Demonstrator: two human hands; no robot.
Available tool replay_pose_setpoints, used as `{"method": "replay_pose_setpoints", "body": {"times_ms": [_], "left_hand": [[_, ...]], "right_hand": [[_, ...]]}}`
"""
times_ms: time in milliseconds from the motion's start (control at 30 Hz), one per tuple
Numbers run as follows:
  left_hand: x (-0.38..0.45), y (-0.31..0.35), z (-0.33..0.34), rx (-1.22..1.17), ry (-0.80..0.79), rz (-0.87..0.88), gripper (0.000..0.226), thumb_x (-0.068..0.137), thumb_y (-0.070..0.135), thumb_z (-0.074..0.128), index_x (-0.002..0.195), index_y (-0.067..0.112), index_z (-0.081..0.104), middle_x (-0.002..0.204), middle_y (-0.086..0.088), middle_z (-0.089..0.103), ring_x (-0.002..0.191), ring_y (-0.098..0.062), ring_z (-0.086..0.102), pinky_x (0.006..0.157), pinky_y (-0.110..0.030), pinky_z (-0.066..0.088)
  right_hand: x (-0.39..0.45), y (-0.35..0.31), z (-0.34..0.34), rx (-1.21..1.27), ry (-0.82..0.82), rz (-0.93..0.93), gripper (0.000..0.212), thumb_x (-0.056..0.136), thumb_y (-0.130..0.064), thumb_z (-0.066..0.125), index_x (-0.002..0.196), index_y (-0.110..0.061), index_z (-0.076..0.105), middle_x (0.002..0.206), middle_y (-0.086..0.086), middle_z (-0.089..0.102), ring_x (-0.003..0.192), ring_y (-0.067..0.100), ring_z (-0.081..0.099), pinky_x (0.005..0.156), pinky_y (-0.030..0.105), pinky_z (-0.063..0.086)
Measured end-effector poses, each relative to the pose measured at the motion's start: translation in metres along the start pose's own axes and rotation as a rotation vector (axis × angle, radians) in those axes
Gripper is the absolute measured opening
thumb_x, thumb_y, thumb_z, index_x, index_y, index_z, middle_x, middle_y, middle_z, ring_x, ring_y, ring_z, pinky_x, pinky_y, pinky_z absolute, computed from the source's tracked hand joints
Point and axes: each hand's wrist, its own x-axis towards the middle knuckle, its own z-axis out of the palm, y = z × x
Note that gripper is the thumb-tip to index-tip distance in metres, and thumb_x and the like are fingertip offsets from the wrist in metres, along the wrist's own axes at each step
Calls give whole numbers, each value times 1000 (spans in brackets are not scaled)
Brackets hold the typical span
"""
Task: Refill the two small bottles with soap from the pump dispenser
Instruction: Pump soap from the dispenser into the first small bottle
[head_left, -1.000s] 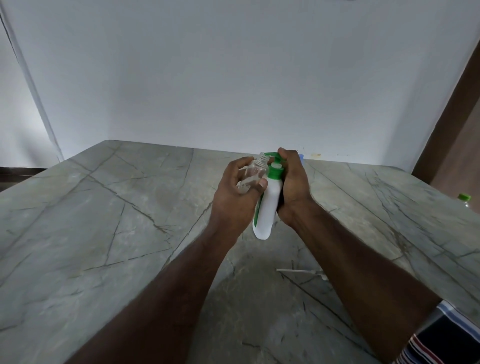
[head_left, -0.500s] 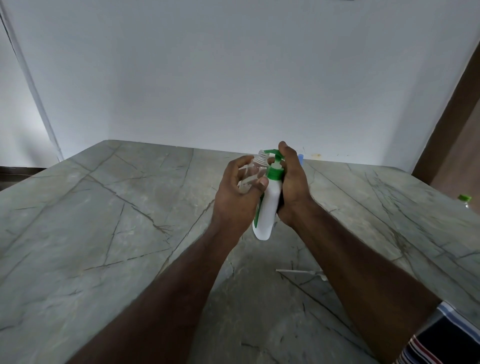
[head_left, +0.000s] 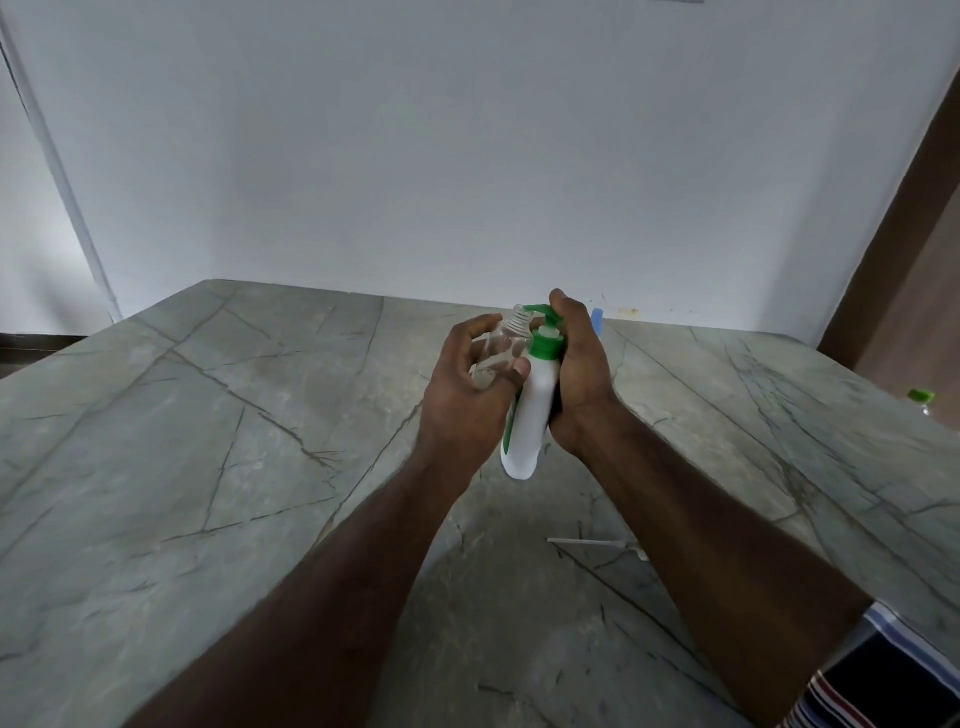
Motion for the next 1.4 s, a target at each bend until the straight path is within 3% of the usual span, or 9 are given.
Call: {"method": "replay_pose_setpoints", "body": {"times_ms": [167,300,500,633,700,833,1133,1400], "left_hand": [[0,0,1,-19,-4,6,46,93,24,69,135,29,51,124,7,64,111,-11,64,93,-42,58],[1,-2,1,-33,3,21,44,93,21,69,133,27,52,122,7,65,109,-11,65,92,-42,58],[4,-6,1,13,25,27,44,93,18,68,132,32,51,109,28,59,100,6,60,79,-17,53],[5,-7,0,8,25,8,43,92,17,69,127,37,52,108,27,60,99,6,62,77,-15,52],[5,-7,0,5,23,7,43,93,18,68,126,39,51,107,29,59,96,9,62,73,-13,50],[5,-7,0,-19,17,14,42,94,19,67,128,38,51,110,27,61,98,9,62,76,-15,52],[5,-7,2,-14,15,35,43,94,16,67,126,39,51,108,28,61,95,16,60,71,-11,50],[3,-9,-1,-38,9,21,42,91,14,69,124,35,54,114,18,66,102,2,65,82,-22,56]], "right_hand": [[1,-1,0,2,-31,-1,52,97,-50,42,69,-20,74,76,3,72,68,16,68,72,28,54],[0,-2,2,32,-32,1,48,97,-47,45,74,-15,72,77,5,70,69,19,66,72,29,52],[4,2,1,56,22,53,42,93,-44,53,69,-16,73,75,5,71,67,20,66,70,29,52],[4,0,-1,39,20,70,39,92,-43,55,69,-16,72,74,5,71,64,19,67,68,28,53],[3,2,0,25,23,71,37,89,-46,58,77,-14,72,81,7,71,71,22,67,74,31,53],[3,5,1,1,22,64,49,82,-56,63,97,-11,71,97,12,71,86,28,67,90,40,50],[1,-2,1,43,-4,83,39,92,-47,54,85,-11,68,80,7,71,70,20,67,71,29,54],[1,-2,0,90,-25,76,34,94,-39,53,82,-10,67,80,8,68,72,22,65,72,30,53]]}}
